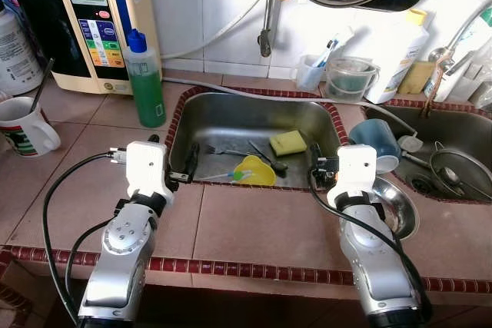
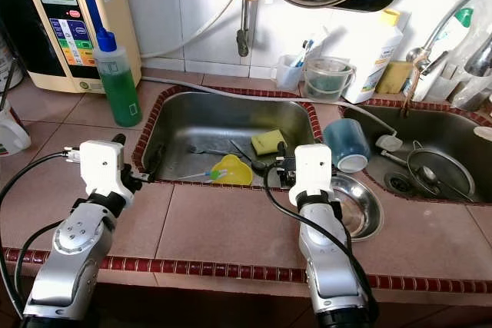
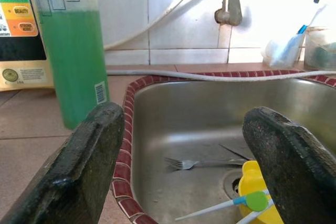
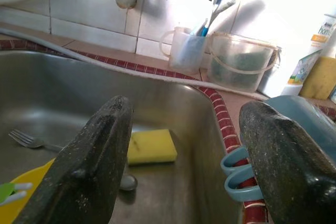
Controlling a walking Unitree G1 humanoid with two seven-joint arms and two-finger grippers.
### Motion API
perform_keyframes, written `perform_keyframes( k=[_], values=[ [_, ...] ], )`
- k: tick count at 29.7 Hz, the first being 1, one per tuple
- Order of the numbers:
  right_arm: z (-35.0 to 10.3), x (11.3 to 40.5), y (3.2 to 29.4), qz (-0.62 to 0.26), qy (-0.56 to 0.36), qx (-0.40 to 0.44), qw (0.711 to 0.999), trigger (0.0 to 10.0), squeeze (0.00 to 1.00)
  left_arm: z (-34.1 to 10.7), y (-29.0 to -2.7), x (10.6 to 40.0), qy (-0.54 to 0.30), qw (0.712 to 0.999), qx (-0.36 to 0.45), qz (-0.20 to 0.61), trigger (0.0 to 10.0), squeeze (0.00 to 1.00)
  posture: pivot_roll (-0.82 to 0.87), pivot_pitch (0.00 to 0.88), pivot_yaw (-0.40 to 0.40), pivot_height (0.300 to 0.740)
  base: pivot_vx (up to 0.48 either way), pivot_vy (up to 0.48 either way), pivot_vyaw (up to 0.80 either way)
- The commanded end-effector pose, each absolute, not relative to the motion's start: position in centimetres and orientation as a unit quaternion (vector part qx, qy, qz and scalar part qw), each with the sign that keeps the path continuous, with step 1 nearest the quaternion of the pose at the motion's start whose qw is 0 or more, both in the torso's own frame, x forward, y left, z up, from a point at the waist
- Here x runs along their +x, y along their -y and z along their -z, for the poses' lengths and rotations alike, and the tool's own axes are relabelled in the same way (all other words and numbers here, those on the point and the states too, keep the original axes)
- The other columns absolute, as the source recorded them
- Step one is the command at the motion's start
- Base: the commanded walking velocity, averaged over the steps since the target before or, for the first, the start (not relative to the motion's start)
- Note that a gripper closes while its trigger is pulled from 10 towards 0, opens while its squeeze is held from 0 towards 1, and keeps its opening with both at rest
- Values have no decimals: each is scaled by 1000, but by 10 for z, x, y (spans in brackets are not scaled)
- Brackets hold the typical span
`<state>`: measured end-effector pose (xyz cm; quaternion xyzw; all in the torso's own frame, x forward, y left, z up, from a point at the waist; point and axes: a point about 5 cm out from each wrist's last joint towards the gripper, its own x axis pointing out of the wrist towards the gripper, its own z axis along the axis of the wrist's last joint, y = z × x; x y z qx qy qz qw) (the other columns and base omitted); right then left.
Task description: Kitchen organization
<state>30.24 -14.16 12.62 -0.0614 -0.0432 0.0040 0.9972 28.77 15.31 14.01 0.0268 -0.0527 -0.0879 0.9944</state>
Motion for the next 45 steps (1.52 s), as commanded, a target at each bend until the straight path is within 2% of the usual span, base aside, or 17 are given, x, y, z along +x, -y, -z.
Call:
perform_keyframes(
  k=[1, 8, 13, 19, 29, 45],
  values=[
    [-128, 303, 144, 3, 36, -54, 998, 10000, 0, -144, -149, 285, 61, 992, 36, 104, 10000, 0, -102, 0, -41, 740, 0, 0, 0],
    [-124, 306, 139, 14, 9, -27, 1000, 10000, 0, -143, -131, 276, 65, 981, 61, 172, 10000, 0, -98, 0, -44, 740, 0, 0, 0],
    [-130, 314, 130, 34, -1, -19, 999, 10000, 0, -147, -110, 260, 80, 957, 75, 267, 10000, 0, -86, 0, -48, 740, 0, 0, 0],
    [-134, 318, 125, 67, -15, -20, 997, 10000, 0, -144, -104, 249, 77, 940, 99, 316, 10000, 0, -79, 0, -55, 740, 0, 0, 0],
    [-130, 312, 120, 98, -47, -18, 994, 10000, 0, -147, -106, 250, 83, 942, 98, 311, 10000, 0, -91, 0, -51, 740, 0, 0, 0],
    [-130, 320, 105, 122, -91, -22, 988, 10000, 0, -142, -87, 233, 79, 916, 102, 380, 10000, 0, -89, 0, -55, 740, 0, 0, 0]
  ],
)
